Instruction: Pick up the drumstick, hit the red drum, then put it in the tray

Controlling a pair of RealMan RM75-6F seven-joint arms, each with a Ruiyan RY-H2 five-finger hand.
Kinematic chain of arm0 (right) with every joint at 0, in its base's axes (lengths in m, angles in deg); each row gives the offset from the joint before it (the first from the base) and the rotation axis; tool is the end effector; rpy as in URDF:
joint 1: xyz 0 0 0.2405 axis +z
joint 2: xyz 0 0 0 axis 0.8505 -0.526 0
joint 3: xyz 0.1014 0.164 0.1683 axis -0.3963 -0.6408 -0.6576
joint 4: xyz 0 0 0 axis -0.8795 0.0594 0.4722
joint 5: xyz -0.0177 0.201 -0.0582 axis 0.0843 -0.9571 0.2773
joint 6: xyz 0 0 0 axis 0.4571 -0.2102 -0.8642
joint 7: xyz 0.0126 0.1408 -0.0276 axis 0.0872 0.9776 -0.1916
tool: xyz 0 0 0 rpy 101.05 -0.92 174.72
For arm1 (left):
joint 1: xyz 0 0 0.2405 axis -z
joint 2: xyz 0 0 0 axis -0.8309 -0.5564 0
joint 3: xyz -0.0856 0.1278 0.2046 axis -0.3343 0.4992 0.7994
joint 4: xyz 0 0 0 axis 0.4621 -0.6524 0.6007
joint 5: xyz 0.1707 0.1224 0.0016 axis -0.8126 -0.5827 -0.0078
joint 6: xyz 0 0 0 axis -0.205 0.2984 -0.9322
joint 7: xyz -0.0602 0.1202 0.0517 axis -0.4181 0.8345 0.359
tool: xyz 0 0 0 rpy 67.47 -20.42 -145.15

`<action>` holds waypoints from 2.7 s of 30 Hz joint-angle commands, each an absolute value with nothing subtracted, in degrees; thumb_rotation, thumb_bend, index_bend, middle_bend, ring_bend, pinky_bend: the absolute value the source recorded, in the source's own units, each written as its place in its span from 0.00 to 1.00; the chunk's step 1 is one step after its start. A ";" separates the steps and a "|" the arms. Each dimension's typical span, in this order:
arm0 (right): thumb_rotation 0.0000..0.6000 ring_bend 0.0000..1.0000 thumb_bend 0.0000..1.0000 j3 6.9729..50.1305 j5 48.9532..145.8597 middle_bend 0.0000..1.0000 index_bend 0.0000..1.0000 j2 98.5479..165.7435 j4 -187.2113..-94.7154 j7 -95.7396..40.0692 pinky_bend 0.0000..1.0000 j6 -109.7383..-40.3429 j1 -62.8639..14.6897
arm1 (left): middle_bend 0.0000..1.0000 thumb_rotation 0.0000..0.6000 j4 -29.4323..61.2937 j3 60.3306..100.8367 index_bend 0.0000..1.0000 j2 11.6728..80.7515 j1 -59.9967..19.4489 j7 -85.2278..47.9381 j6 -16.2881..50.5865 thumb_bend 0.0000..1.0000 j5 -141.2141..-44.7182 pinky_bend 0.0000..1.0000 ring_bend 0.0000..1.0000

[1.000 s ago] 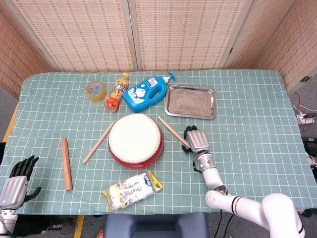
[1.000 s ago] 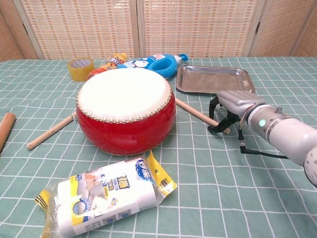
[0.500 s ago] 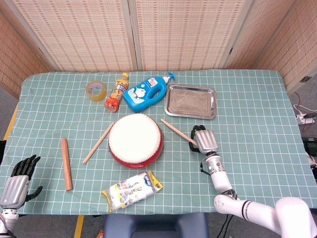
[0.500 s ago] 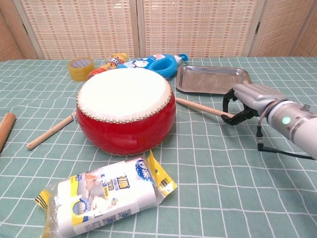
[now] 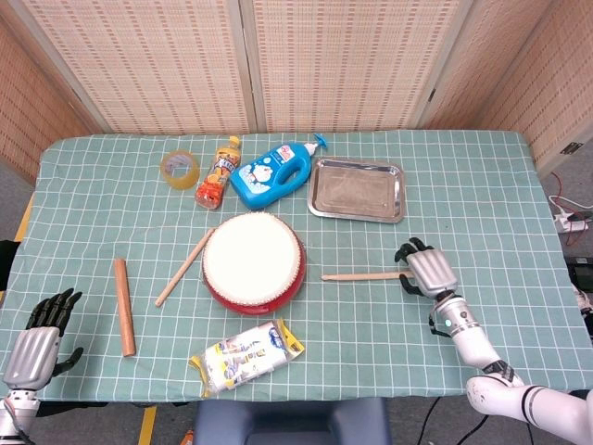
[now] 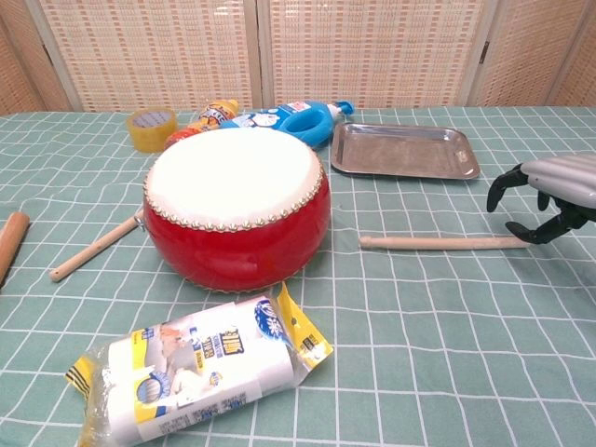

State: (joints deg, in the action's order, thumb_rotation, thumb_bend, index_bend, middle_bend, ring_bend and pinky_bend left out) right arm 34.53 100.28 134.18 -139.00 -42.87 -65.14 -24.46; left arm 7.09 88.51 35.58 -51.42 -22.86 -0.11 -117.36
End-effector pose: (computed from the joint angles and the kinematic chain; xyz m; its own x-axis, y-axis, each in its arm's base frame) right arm -0.2712 -0.3329 0.0158 0.5459 -0.3067 0.7797 -0.8378 -0.1890 0.5122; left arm -0.3424 0.1722 0.1152 0.3746 0.1056 0.9211 0.9258 0.0114 -0.3778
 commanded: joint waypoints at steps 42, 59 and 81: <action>0.86 0.14 0.40 34.42 107.84 0.25 0.54 148.08 -133.04 -46.79 0.38 -64.97 -21.30 | 0.00 1.00 9.85 89.05 0.00 35.93 -52.57 -26.12 0.16 0.23 -116.48 0.00 0.00; 0.90 0.18 0.39 33.73 110.23 0.27 0.65 149.64 -131.83 -44.06 0.42 -68.84 -23.01 | 0.00 1.00 10.45 89.21 0.00 35.90 -52.69 -27.72 -0.05 0.23 -117.06 0.00 0.00; 0.91 0.24 0.48 27.89 119.58 0.32 0.54 142.56 -133.16 36.34 0.42 -73.52 -24.86 | 0.00 1.00 6.50 89.60 0.00 33.71 -52.67 -24.81 -0.64 0.23 -118.03 0.00 0.00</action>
